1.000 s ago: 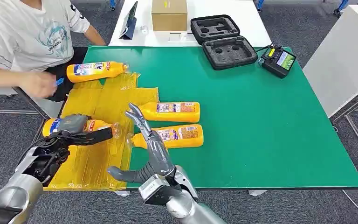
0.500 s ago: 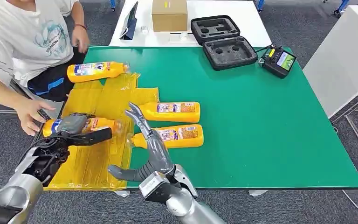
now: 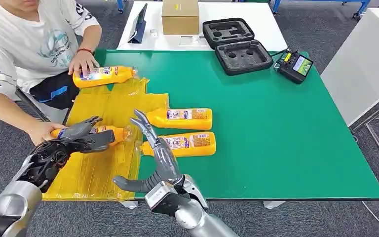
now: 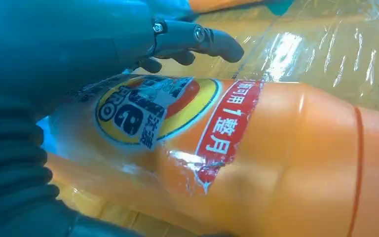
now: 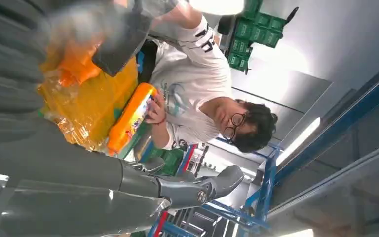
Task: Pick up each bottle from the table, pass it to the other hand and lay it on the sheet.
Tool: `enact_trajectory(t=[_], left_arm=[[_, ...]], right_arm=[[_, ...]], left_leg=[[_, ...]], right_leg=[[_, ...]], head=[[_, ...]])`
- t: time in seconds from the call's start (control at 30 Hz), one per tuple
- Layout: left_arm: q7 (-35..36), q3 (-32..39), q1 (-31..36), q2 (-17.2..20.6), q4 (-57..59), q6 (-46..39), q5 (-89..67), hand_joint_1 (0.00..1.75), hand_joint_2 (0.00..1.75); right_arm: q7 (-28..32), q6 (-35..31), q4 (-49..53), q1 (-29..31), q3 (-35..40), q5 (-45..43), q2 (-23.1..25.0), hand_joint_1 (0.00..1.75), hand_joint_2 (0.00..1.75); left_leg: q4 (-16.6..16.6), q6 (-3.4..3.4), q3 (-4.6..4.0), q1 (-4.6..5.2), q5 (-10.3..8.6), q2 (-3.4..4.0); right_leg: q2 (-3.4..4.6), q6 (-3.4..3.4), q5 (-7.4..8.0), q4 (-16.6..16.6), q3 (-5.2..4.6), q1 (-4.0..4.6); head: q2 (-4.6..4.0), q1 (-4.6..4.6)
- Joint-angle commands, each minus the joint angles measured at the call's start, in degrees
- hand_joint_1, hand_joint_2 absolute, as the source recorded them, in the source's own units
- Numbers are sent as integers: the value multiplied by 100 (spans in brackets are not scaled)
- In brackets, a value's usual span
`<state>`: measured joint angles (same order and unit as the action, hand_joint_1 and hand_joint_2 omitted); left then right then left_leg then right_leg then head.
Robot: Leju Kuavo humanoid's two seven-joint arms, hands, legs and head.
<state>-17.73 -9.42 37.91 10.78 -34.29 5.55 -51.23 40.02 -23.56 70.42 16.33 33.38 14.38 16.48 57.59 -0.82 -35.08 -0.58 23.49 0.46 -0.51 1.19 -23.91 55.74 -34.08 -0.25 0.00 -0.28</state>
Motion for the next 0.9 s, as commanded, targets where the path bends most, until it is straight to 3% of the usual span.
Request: enact_trajectory(t=[0.03,0.3,0.57,0.7,0.8,0.9], left_arm=[[-201,168,-42,-120,565,788,530,0,0],[-405,721,-115,-195,599,1362,1623,0,0],[-374,812,-144,-214,540,1388,1808,0,0],[-299,1223,-261,-268,433,1581,2542,0,0],[-465,1316,-371,-314,141,677,2795,0,0],[-1052,1847,-582,-602,-564,-1404,3275,0,0]], right_arm=[[-2,-61,-373,149,-101,21,-44,0,175],[-8,-156,-439,90,-68,87,-85,0,175],[-11,-199,-453,75,-51,128,-94,0,175],[-56,-213,-483,51,8,203,-121,0,175],[-159,-251,-509,42,35,320,-136,0,175],[-1004,-934,-821,282,285,1795,-315,0,175]], left_leg=[[-11,2,25,3,2,3],[-22,0,47,5,0,3],[-17,2,44,6,1,-3],[-25,2,53,7,1,-1],[-26,1,56,6,3,6],[-17,0,44,4,2,-3]], right_leg=[[8,-1,-2,-7,21,-3],[7,-1,2,-17,44,-6],[-1,-2,-2,-13,43,-5],[3,-2,-1,-18,48,-7],[11,-2,0,-21,51,-6],[1,0,-1,-15,42,-4]], head=[[0,0],[0,0],[0,0],[0,0],[0,0],[0,2]])
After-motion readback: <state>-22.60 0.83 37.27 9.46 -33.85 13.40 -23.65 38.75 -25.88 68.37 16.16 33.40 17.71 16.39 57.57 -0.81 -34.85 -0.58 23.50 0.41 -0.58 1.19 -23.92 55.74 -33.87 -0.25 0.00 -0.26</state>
